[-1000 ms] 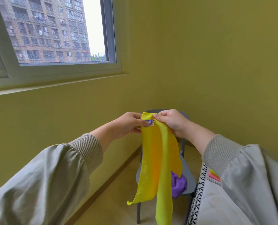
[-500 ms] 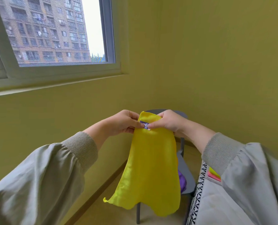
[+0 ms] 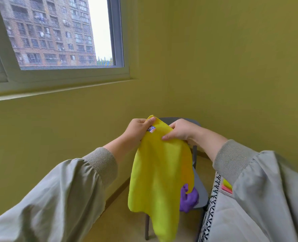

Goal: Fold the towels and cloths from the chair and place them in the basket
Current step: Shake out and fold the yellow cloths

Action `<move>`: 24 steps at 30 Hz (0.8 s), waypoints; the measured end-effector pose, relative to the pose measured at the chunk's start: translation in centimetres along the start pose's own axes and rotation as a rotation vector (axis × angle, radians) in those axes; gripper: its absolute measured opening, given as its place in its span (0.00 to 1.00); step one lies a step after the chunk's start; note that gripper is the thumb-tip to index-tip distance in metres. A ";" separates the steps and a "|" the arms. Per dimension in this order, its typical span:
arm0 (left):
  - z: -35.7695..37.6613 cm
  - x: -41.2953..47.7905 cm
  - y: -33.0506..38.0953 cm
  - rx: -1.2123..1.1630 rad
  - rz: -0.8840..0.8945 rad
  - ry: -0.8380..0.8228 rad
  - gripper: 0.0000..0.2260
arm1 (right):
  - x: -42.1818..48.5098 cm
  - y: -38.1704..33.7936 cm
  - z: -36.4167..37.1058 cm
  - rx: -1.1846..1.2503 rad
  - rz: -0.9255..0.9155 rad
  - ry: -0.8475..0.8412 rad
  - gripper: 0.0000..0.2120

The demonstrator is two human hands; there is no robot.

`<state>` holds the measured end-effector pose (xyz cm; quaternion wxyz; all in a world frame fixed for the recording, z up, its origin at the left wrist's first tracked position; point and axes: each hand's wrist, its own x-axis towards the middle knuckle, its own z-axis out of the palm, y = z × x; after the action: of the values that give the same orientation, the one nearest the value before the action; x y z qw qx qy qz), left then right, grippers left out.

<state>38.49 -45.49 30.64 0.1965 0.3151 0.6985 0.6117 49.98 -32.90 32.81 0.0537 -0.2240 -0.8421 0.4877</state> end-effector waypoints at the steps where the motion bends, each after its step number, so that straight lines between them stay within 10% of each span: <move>1: -0.1 0.1 0.1 0.001 0.003 0.041 0.14 | 0.1 0.3 -0.3 -0.059 0.007 0.018 0.06; 15: -2.7 2.1 0.0 0.309 0.177 0.453 0.25 | 1.4 3.5 -0.1 -0.202 -0.092 0.145 0.10; 24: -3.4 3.1 -0.7 0.246 0.159 0.605 0.24 | 3.5 7.2 -1.4 -0.559 0.174 0.461 0.17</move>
<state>33.90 -45.90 30.87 -0.1074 0.1940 0.7671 0.6019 49.61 -27.28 27.01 0.1373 -0.4046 -0.8864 0.1783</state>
